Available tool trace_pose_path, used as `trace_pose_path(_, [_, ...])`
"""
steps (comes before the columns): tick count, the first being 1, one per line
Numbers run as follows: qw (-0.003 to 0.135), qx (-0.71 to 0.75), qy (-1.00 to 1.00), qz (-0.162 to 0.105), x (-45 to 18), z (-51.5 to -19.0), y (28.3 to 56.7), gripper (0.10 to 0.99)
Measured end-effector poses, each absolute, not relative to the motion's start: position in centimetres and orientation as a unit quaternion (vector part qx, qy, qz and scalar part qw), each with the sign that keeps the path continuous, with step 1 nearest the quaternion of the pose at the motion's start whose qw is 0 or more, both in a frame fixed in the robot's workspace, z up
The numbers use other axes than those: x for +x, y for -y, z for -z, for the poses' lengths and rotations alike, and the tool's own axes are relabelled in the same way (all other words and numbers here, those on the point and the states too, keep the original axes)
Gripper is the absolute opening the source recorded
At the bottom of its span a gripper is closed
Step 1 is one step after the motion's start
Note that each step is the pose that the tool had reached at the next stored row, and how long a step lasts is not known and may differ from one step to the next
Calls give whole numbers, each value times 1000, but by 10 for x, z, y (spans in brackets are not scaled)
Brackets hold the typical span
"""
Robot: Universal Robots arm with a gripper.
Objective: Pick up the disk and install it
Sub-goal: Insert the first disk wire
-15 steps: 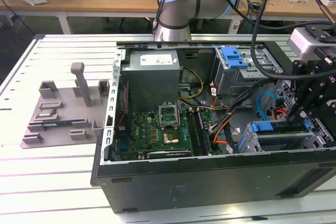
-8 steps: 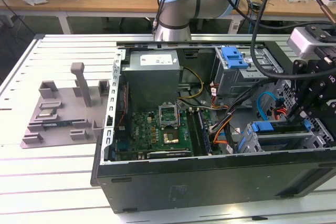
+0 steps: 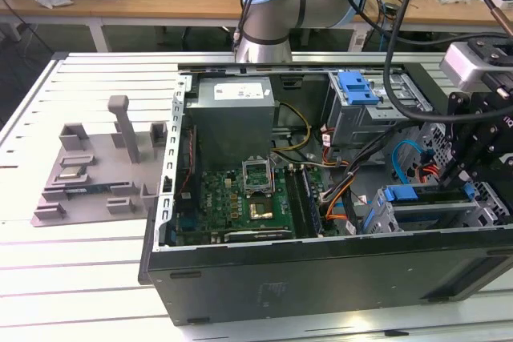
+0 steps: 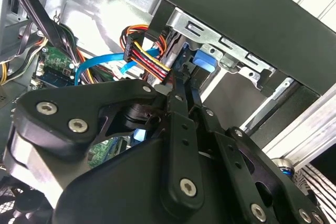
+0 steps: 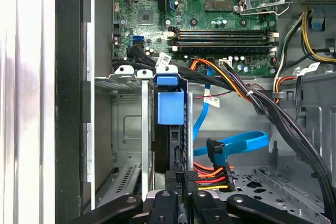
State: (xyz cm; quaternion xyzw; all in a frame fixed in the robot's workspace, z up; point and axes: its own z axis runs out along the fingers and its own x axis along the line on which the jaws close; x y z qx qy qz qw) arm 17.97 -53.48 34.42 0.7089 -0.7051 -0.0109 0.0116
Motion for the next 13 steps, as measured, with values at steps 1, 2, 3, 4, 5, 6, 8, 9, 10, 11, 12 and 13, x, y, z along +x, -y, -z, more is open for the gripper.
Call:
trace_pose_path(1, [11, 709, 705, 11, 180, -344, 535, 169])
trace_pose_path(2, [11, 709, 705, 12, 180, -344, 535, 169])
trace_pose_path(3, [10, 709, 705, 12, 180, -344, 535, 169])
trace_pose_path(4, [10, 709, 705, 12, 180, -344, 535, 169])
trace_pose_path(5, [10, 709, 705, 13, 180, -344, 535, 169])
trace_pose_path(6, [10, 709, 705, 13, 180, -344, 535, 169])
trace_pose_path(8, [11, 709, 705, 13, 180, -342, 535, 169])
trace_pose_path(9, [11, 709, 705, 13, 180, -341, 535, 169])
trace_pose_path(10, [11, 709, 705, 14, 180, -340, 535, 169])
trace_pose_path(11, [11, 709, 705, 14, 180, -340, 535, 169])
trace_pose_path(12, [11, 709, 705, 14, 180, -339, 535, 169])
trace_pose_path(13, [11, 709, 705, 14, 180, -338, 535, 169])
